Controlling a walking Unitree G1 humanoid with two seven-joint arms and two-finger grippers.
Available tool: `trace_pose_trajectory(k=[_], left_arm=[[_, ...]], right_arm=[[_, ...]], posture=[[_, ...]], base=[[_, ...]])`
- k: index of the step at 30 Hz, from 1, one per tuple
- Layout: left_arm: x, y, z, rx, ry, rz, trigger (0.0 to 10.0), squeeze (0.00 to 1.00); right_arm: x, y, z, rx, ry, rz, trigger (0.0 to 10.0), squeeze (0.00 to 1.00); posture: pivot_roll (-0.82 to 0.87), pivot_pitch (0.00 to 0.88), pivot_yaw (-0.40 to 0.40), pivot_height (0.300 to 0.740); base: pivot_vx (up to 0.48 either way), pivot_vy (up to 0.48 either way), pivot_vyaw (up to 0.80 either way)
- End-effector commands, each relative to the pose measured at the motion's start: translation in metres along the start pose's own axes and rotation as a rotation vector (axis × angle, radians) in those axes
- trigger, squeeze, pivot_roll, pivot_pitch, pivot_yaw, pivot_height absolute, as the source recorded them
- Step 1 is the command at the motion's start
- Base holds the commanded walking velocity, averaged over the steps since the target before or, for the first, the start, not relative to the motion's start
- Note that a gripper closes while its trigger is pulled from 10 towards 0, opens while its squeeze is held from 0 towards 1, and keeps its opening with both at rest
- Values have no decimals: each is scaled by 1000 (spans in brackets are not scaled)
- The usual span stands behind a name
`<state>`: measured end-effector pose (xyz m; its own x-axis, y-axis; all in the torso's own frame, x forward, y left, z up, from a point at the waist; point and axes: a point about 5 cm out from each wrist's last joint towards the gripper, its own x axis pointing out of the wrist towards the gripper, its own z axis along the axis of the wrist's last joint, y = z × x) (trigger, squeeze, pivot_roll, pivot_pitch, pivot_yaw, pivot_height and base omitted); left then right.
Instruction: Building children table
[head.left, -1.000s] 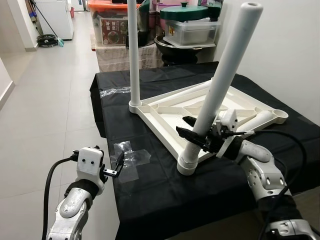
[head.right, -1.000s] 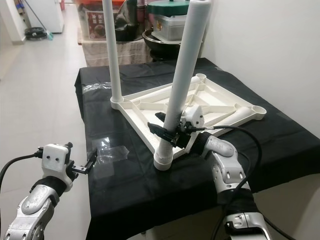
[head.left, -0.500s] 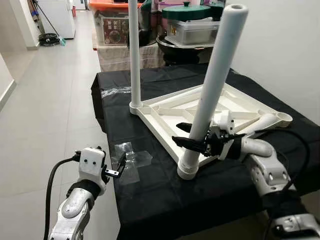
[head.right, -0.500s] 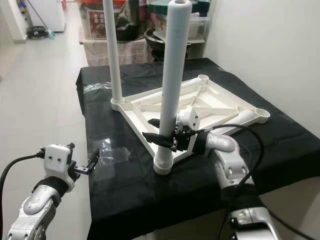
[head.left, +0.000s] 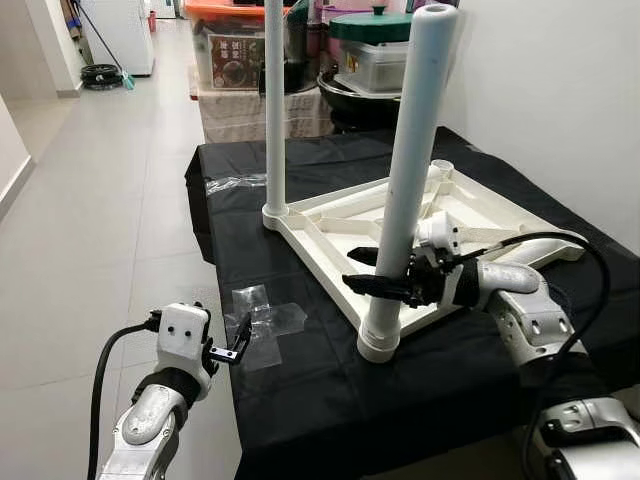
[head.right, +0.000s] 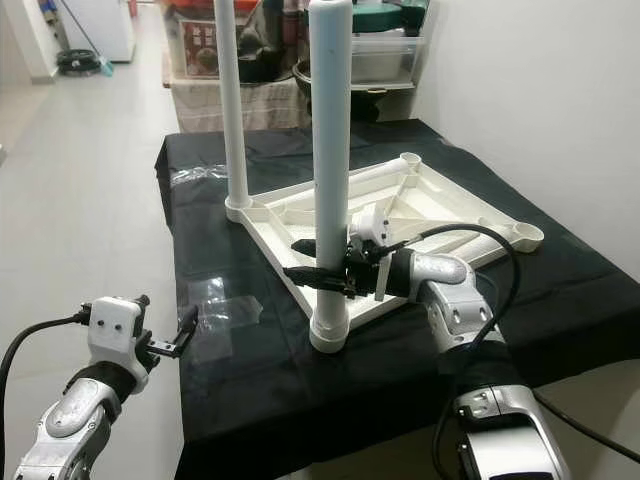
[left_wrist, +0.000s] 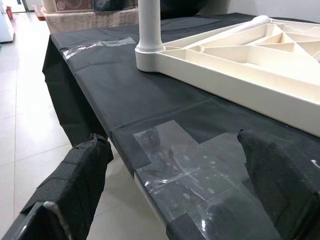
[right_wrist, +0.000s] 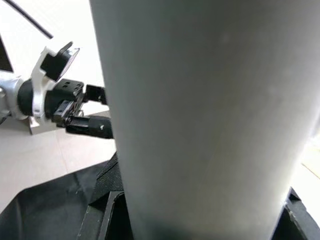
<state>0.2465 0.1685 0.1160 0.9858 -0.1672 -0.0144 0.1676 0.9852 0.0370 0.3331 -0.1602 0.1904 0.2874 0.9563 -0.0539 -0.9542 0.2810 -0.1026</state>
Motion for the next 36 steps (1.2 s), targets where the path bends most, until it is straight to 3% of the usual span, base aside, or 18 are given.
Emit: trace_pose_trajectory(k=[1,20,33,36], left_arm=[[-1,-1,0,-11,6,-10,10000,0],[0,-2,-1,-11,14,-28,10000,0],[1,-3,-1,-11,11,-34,10000,0],[1,-4,-1,-11,12,-33,10000,0]], right_arm=[[5,7,-24,110,11,24,10000,0],[0,2,-21,131,-36,2,10000,0],[4,12,-29,137,-27,20,10000,0],[9,11,-36,117,21,-99,10000,0]], posture=[[89,0,-101,740],[83,0,-88,740],[82,0,-88,740],[81,0,-91,740]], base=[[0,0,0],[0,0,0],[0,0,0],[0,0,0]])
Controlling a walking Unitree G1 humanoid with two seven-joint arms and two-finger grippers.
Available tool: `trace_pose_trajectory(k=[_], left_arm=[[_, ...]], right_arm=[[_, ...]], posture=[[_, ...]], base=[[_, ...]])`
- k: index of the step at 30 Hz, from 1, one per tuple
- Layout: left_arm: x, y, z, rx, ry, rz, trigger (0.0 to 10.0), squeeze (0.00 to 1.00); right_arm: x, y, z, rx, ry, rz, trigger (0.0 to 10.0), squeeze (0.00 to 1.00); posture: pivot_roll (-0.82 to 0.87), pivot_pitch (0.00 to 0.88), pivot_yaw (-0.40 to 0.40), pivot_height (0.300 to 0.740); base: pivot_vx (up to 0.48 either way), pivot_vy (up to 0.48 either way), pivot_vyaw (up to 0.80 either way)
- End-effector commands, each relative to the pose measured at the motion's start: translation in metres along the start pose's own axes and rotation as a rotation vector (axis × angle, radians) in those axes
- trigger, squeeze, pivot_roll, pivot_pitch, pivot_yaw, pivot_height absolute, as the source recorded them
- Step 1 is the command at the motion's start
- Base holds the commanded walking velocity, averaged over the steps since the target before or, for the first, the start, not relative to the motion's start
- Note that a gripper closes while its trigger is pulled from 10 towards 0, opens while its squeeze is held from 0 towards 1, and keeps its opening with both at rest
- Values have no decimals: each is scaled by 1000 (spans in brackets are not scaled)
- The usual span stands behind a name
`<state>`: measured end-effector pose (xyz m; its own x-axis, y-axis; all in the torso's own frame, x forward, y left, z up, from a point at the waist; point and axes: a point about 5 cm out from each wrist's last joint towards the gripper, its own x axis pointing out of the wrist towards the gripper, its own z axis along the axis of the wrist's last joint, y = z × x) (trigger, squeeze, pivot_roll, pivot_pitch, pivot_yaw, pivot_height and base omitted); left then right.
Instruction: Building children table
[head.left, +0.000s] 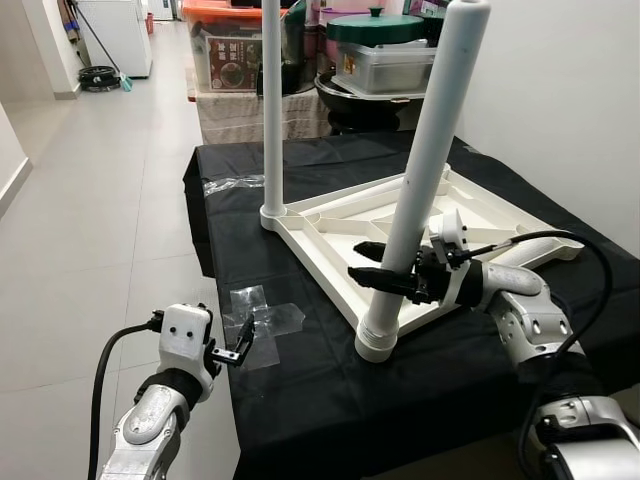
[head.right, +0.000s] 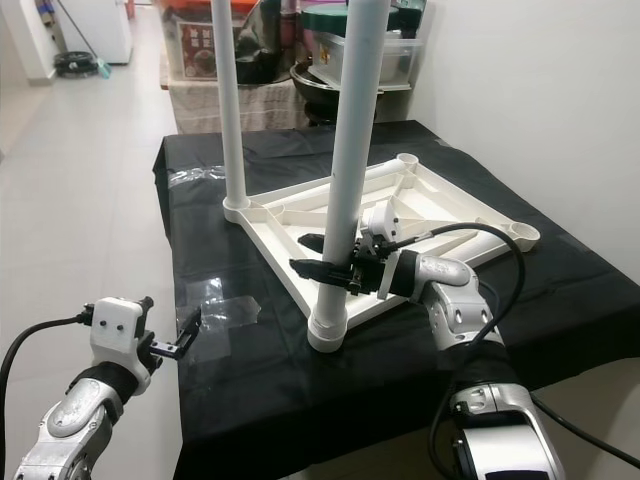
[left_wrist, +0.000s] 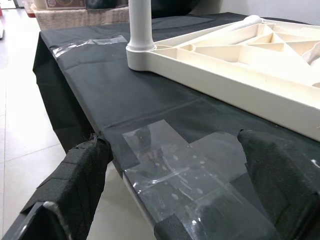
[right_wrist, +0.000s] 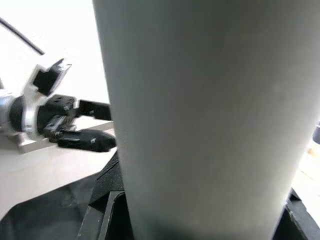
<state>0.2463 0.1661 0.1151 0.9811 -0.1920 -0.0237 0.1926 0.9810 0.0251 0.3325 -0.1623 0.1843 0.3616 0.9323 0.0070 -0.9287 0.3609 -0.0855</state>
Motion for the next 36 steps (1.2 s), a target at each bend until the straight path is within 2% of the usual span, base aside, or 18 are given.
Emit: trace_pose_trajectory(k=[1,3,4,5,6,8,12,13,14,16,18,21,24,26,36], left_arm=[[0,-1,0,1,3,-6,10000,0],[0,-1,0,1,3,-6,10000,0],[0,-1,-1,1,4,-5,10000,0],[0,-1,-1,1,4,-4,10000,0],[1,-1,-1,0,4,-4,10000,0],[2,-2,-1,-2,2,-7,10000,0],[2,-3,-1,-2,1,-8,10000,0],[3,-3,-1,-1,0,-8,10000,0],[3,-3,-1,-1,0,-8,10000,0],[2,-2,-2,2,2,-6,10000,0],[2,-2,-2,2,1,-3,10000,0],[2,-2,-1,3,-1,-1,10000,0],[1,-3,-2,-3,0,3,10000,0],[1,-3,-2,-4,1,3,10000,0],[1,-1,-3,2,9,6,10000,0]], right_arm=[[12,10,-32,80,100,-66,10000,0],[12,10,-32,80,100,-66,10000,0],[14,11,-35,76,121,-106,10000,0],[18,9,-38,90,137,-198,10000,0],[22,7,-42,152,137,-316,10000,0],[26,9,-54,198,160,-475,10000,0],[27,11,-60,198,178,-519,10000,0],[27,14,-70,209,213,-612,10000,0],[27,14,-70,209,213,-612,10000,0],[22,10,-83,228,287,-813,10000,0],[17,7,-90,211,345,-946,10000,0],[17,7,-92,205,372,-997,10000,0],[17,4,-93,177,423,-1148,10000,0],[17,4,-95,182,436,-1180,10000,0],[22,-1,-97,291,431,-1374,10000,0]], posture=[[79,0,-92,740],[79,0,-92,740],[79,0,-92,740],[72,0,-92,740],[72,0,-91,740],[76,0,-92,740],[76,0,-92,740],[73,0,-91,740],[73,0,-91,740],[73,0,-93,740],[74,0,-95,740],[75,0,-98,740],[75,0,-100,740],[75,0,-100,740],[82,0,-104,740]], base=[[0,0,0],[0,0,0],[0,0,0],[0,0,0],[0,0,0],[0,0,0],[0,0,0],[0,0,0],[0,0,0],[0,0,0],[0,0,0],[0,0,0],[0,0,0],[0,0,0],[0,0,0]])
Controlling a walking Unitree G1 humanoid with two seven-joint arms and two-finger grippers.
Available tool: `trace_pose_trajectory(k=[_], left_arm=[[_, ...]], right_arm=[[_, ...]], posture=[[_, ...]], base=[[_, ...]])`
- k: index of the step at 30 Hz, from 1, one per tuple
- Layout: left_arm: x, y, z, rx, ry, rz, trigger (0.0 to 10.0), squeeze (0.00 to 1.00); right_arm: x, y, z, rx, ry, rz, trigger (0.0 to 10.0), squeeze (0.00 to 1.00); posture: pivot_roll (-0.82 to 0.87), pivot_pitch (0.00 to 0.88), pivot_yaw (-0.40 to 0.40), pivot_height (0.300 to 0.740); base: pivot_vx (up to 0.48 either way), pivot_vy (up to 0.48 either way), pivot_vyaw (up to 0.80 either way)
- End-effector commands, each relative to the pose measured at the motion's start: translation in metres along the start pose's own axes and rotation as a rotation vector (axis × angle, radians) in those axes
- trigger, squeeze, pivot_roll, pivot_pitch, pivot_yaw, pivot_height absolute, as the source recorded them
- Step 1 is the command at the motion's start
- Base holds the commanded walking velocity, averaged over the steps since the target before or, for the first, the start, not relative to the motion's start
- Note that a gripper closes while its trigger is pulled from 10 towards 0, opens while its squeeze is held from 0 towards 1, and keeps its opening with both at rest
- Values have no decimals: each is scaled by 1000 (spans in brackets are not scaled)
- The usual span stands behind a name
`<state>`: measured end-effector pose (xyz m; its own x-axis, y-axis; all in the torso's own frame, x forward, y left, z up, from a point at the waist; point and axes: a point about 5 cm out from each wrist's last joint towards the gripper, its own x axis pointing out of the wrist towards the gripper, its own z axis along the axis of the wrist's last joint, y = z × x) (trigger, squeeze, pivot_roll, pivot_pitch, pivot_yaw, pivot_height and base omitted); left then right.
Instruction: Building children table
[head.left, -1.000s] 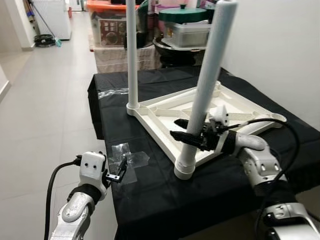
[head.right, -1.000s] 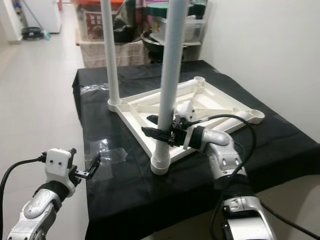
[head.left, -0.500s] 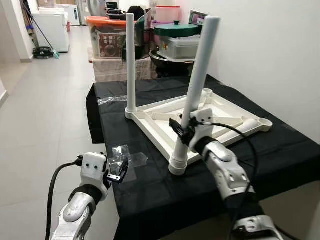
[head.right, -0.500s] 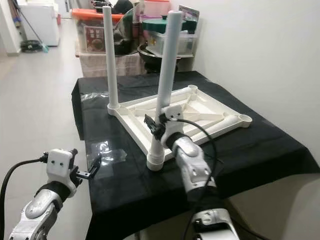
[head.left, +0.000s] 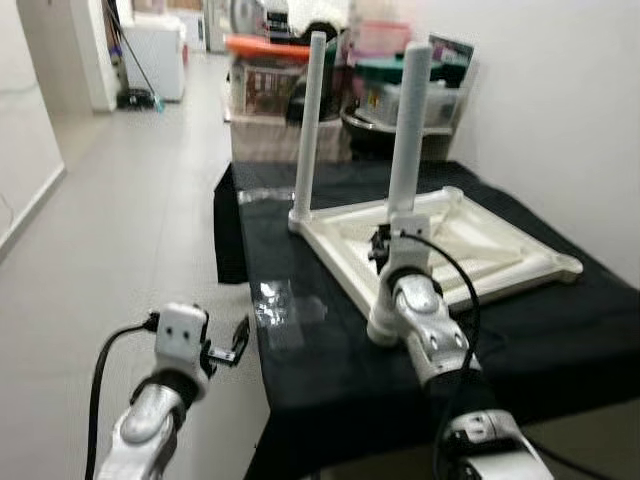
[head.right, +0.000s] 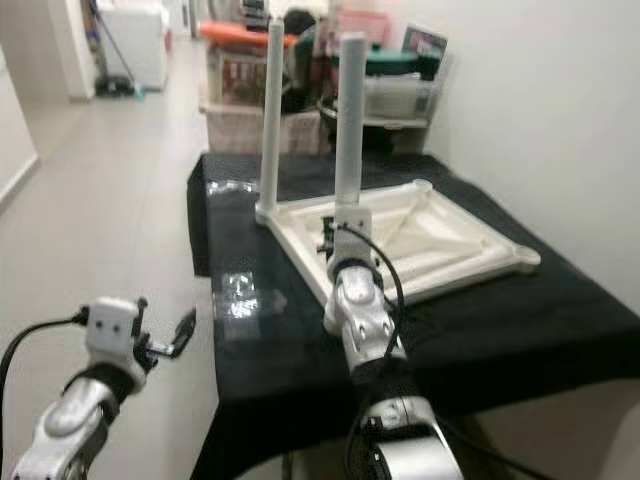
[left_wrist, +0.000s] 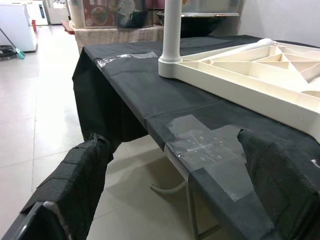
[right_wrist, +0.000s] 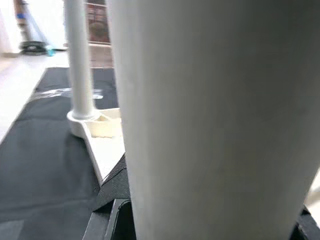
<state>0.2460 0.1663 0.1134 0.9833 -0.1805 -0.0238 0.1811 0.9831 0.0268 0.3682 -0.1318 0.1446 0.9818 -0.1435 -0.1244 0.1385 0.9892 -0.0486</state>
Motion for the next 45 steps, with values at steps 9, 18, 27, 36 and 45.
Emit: trace_pose_trajectory(k=[9,18,27,36,45], left_arm=[[1,-3,-2,4,12,-7,10000,0],[1,-2,-2,8,11,-7,10000,0],[2,-2,-2,6,9,-11,10000,0],[2,-4,7,-10,-22,-105,10000,0],[2,-7,24,-10,-68,-278,10000,0]], right_arm=[[-9,-16,-52,149,219,-239,10000,0],[-11,-6,-47,176,177,-209,10000,0],[-7,-8,-41,189,163,-172,10000,0],[-5,10,60,308,-160,341,10000,0],[-36,15,120,171,-354,821,10000,0]], posture=[[83,0,-103,740],[83,0,-104,740],[81,0,-100,740],[68,0,-86,740],[66,0,-82,740]], base=[[0,0,0],[0,0,0],[0,0,0],[0,0,0],[0,0,0]])
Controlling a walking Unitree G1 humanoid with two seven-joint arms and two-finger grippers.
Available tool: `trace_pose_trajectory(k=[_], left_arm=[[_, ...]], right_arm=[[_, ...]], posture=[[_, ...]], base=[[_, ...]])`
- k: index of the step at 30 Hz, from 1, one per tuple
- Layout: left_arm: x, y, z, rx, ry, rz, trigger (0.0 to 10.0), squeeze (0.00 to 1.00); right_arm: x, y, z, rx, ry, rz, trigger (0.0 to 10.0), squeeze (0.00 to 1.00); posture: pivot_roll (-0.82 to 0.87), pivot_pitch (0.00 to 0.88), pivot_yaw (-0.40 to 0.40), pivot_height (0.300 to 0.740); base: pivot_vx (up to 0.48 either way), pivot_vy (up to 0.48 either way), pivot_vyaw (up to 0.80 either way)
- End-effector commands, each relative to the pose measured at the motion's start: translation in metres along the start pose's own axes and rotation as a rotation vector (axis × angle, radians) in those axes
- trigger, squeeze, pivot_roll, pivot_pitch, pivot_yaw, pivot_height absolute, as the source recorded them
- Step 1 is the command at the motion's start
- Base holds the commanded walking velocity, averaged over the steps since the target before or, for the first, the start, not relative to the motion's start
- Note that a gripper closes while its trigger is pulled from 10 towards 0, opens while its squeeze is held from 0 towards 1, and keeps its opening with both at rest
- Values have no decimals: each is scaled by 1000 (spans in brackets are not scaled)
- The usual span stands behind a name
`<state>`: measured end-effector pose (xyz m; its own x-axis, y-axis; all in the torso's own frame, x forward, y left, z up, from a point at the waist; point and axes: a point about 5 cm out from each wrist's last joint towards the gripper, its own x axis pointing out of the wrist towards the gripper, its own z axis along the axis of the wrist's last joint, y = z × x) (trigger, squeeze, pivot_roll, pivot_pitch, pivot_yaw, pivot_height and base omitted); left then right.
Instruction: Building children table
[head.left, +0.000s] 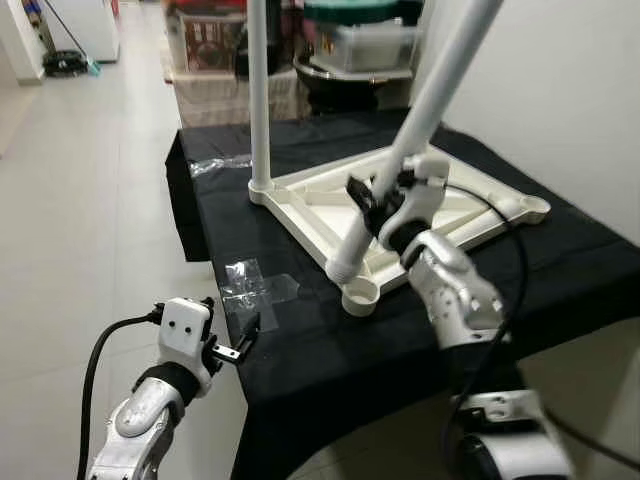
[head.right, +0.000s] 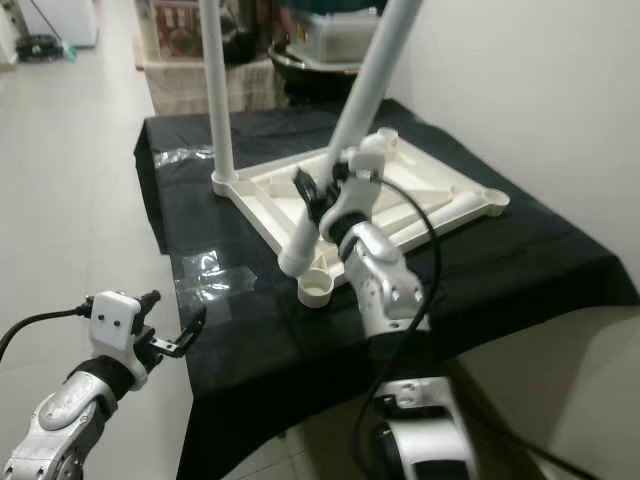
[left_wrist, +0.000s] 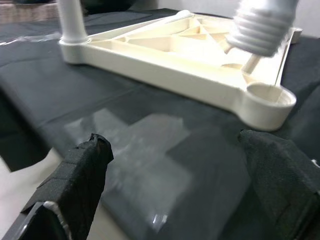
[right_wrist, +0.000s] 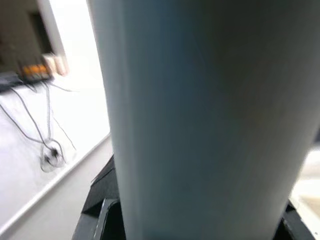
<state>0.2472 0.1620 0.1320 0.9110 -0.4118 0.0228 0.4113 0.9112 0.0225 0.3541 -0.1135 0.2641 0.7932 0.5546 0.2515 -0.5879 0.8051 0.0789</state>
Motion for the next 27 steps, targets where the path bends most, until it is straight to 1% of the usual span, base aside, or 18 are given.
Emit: trace_pose_trajectory(k=[1,3,4,6,7,8,9,10,12,13,14,16,17,19,20,21,23,27], left_arm=[[2,-4,10,8,-22,-84,10000,0],[2,-3,19,23,-38,-145,10000,0],[2,-3,19,23,-38,-145,10000,0],[4,-1,25,37,-47,-193,10000,0],[4,-1,25,37,-47,-193,10000,0],[6,2,27,39,-48,-221,10000,0],[6,2,27,39,-48,-221,10000,0],[7,3,28,38,-43,-262,10000,0],[7,3,28,38,-43,-262,10000,0],[8,4,28,36,-31,-299,10000,0],[8,4,28,36,-31,-299,10000,0],[10,8,25,57,15,-374,10000,0],[10,8,25,57,15,-374,10000,0],[13,11,23,71,45,-419,10000,0],[13,11,23,71,45,-419,10000,0],[16,12,22,76,53,-431,10000,0],[20,15,22,81,66,-451,10000,0],[22,17,20,86,78,-464,10000,0]], right_arm=[[0,12,7,-24,0,137,10000,0],[0,19,11,-54,3,231,10000,0],[0,19,11,-54,3,231,10000,0],[0,28,11,-23,10,307,10000,0],[0,28,11,-23,10,307,10000,0],[-1,40,8,-6,12,365,10000,0],[-1,40,8,-6,12,365,10000,0],[0,52,5,9,14,410,10000,0],[0,52,5,9,14,410,10000,0],[0,63,2,23,16,451,10000,0],[0,63,2,23,16,451,10000,0],[0,82,1,50,9,518,10000,0],[0,82,1,50,9,518,10000,0],[-2,95,4,86,-8,582,10000,0],[-2,95,4,86,-8,582,10000,0],[-4,100,6,115,-15,619,10000,0],[-7,107,7,137,-22,661,10000,0],[-10,111,7,138,-22,682,10000,0]], posture=[[69,0,-81,740],[70,0,-79,740],[70,0,-79,740],[75,0,-78,740],[75,0,-78,740],[76,0,-74,740],[76,0,-74,740],[70,0,-66,740],[70,0,-66,740],[69,0,-65,740],[69,0,-65,740],[65,0,-54,740],[65,0,-54,740],[61,0,-52,740],[61,0,-52,740],[61,0,-52,740],[55,0,-49,740],[55,0,-49,740]], base=[[0,0,0],[0,0,0],[0,0,0],[0,0,0],[0,0,0],[0,0,0],[0,0,0],[0,0,0],[0,0,0],[0,0,0],[0,0,0],[0,0,0],[0,0,0],[0,0,0],[0,0,0],[0,0,0],[0,0,0],[0,0,0]])
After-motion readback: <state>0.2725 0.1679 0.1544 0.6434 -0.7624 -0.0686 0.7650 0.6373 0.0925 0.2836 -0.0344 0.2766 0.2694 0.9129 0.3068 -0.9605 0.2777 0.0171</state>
